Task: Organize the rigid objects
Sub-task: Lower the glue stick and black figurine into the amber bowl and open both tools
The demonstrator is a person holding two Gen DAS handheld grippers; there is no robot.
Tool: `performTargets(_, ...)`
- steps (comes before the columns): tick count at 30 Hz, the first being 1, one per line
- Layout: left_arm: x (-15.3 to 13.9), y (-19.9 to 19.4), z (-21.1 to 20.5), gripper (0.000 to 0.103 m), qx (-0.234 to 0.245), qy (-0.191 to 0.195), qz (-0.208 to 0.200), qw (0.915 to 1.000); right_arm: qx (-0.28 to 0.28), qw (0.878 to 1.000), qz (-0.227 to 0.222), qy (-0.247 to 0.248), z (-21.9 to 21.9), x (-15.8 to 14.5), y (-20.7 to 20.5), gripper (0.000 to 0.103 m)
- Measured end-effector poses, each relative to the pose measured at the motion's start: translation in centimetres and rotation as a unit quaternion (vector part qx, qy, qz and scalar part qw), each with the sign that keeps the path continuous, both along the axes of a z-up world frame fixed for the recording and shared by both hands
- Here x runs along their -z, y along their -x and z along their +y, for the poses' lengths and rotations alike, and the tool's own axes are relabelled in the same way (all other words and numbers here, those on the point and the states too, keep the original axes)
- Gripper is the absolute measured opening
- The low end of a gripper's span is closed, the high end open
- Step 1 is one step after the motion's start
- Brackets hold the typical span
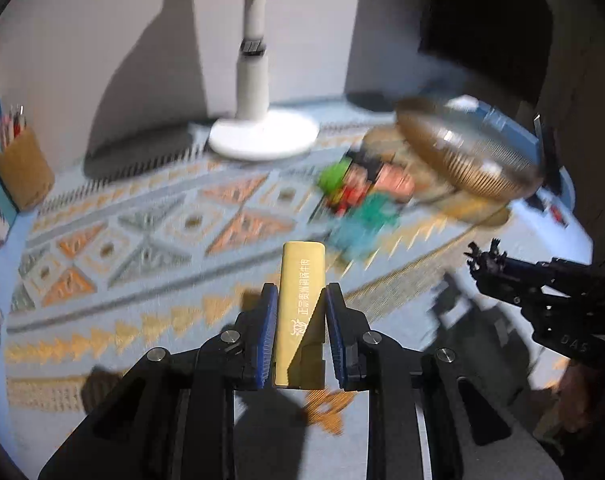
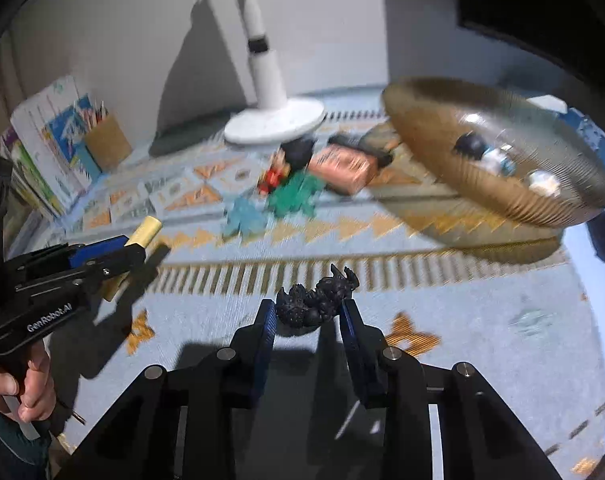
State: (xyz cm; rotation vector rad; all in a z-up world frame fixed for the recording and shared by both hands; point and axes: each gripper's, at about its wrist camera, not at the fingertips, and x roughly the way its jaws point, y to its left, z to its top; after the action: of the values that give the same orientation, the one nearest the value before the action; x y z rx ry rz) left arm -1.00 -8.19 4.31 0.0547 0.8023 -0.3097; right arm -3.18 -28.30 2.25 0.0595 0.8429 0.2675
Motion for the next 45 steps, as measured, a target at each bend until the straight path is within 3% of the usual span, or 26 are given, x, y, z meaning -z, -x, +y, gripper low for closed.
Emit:
performTargets(9,-9.3,-1.9,-5.7,0.021,0.055,0.049,-0.081,0.9940,0.093,0.989,-0.114,0.001,-9.2,-10.0,0.6,0.032)
performTargets(14,-13.1,-4.2,-11.3,0.021,0.096,0.063,-0.116,0.9866,0.158,0.978,-0.139,0.008,-14.4,-13.8,-1.2,0.032)
performTargets(17,-12.4,-6.3,-14.6,0.021,0.117,0.060,-0.101,0.9862,0.183,0.977,-0.114,-0.004,-17.1,-13.1,-3.5,0.032)
performTargets(22,-7.3,-10.0,-19.6,0.021,0.121,0.042,-0.036,0.9911,0.163,0.985,-0.052,-0.028,-18.3,-8.7,-6.7,0.032)
performTargets(26,-3.6,-11.7,-21.9,0.021,0.119,0.034,0.007,0.9923,0.162,0.986,-0.011,-0.021,-18.2,-5.7,-8.2,0.032)
performTargets(32,-1.7,-12.5,-23.5,0.021,0.115,0.015,0.019,0.9930,0.166,0.986,0.011,-0.010,-18.4,-4.0,-8.9,0.032)
performTargets(35,-1.7,-12.7,-23.3,0.022,0.107,0.014,0.019,0.9940,0.167,0.986,0.015,-0.017,-18.8,-4.1,-8.9,0.035)
performTargets(36,-1.9,-12.7,-23.1,0.025,0.108,0.019,0.023,0.9937,0.168,0.985,0.016,-0.020,-19.0,-4.2,-8.9,0.040)
performTargets(37,-2.2,-12.6,-22.7,0.040,0.107,0.025,0.025,0.9936,0.169,0.985,0.013,-0.025,-19.3,-4.6,-8.7,0.044)
performTargets(39,-3.8,-12.1,-21.1,0.044,0.097,0.045,0.012,0.9942,0.180,0.983,-0.012,-0.033,-19.9,-6.1,-7.6,0.058)
performTargets(45,-9.6,-8.8,-13.8,0.048,0.054,0.118,-0.056,0.9899,0.191,0.975,-0.079,-0.078,-21.4,-10.4,-3.6,0.060)
